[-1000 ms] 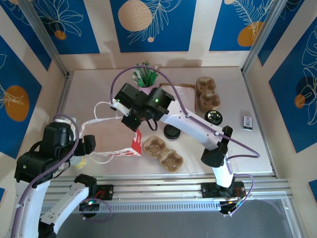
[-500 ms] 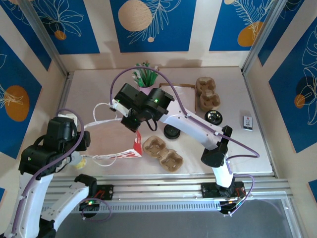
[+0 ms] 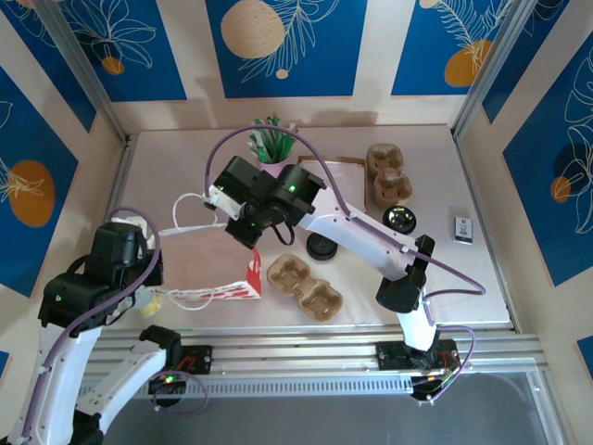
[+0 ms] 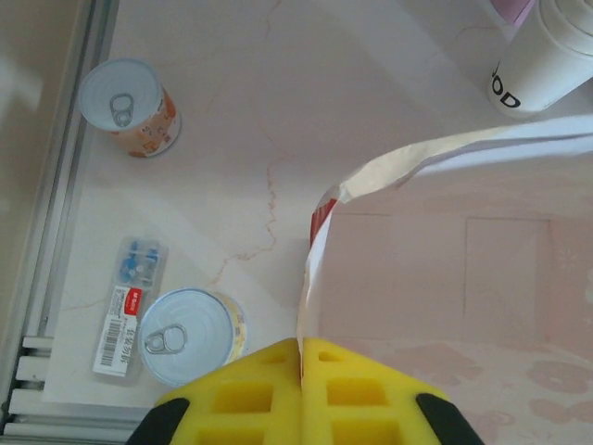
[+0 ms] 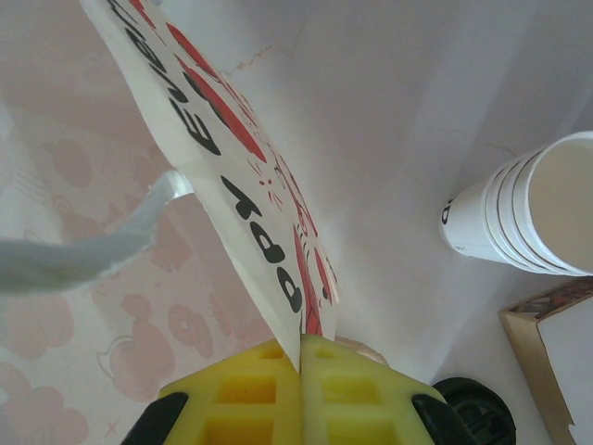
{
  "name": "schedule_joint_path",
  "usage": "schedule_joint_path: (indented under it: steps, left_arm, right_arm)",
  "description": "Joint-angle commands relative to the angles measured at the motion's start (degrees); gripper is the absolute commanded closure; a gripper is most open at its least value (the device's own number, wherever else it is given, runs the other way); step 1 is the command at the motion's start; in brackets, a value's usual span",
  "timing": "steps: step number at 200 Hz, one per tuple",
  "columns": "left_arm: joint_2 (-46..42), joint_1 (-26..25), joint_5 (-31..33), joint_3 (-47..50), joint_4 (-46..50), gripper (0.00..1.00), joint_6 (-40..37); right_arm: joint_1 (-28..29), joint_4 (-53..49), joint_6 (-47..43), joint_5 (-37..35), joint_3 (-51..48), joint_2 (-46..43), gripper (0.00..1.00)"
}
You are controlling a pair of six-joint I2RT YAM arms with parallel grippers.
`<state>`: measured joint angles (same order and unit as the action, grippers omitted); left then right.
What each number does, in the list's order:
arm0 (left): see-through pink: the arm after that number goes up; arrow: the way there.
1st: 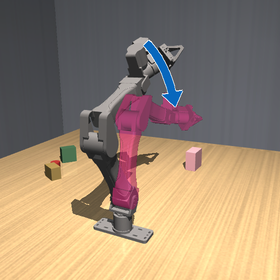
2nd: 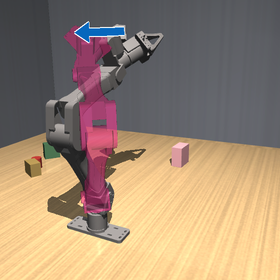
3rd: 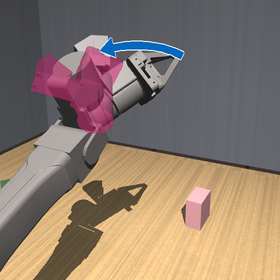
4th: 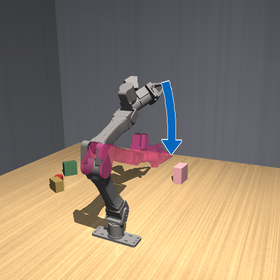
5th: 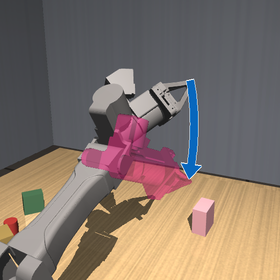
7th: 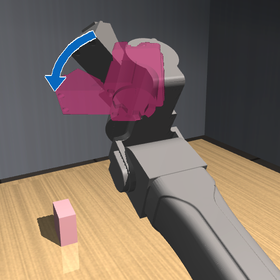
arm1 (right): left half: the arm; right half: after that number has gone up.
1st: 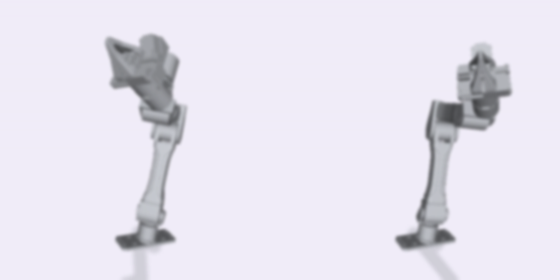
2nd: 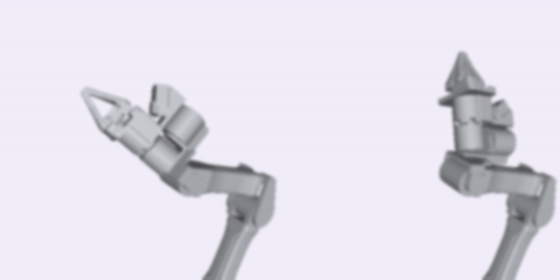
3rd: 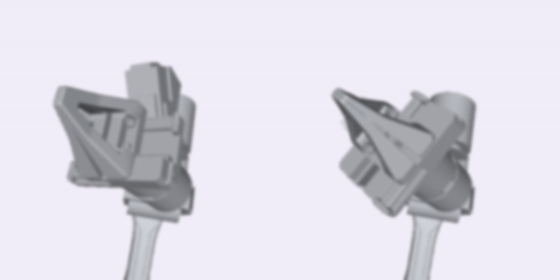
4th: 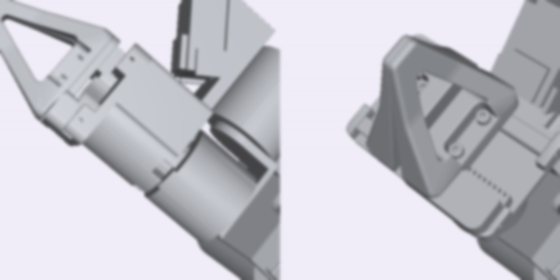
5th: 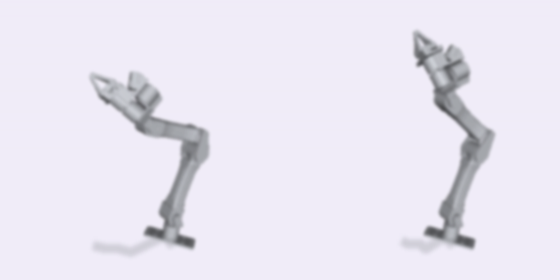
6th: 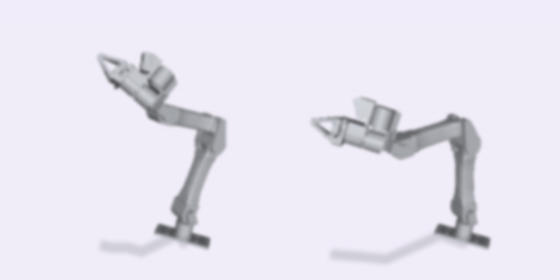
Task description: Pack the takeout coffee
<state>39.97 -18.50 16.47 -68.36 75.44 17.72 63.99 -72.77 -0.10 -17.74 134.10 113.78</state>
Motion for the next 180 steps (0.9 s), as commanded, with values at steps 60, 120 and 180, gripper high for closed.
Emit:
schedule_joint_path:
  steps: [60,120,180]
  left_arm:
    - [1.57,-0.75,-0.53,-5.3,5.93,1.0,10.98]
    - [-0.6,-0.76,-11.53,-3.07,0.52,1.0,19.36]
    - [-1.19,-0.78,-12.82,-1.4,-0.46,1.0,21.86]
  right_arm:
    - [-3.32,0.83,10.53,-1.96,-0.81,-6.15,0.31]
    - [-5.02,7.92,35.38,-6.14,-25.87,-20.74,0.06]
    - [-2.22,13.41,63.86,-11.29,-49.19,-29.93,0.01]
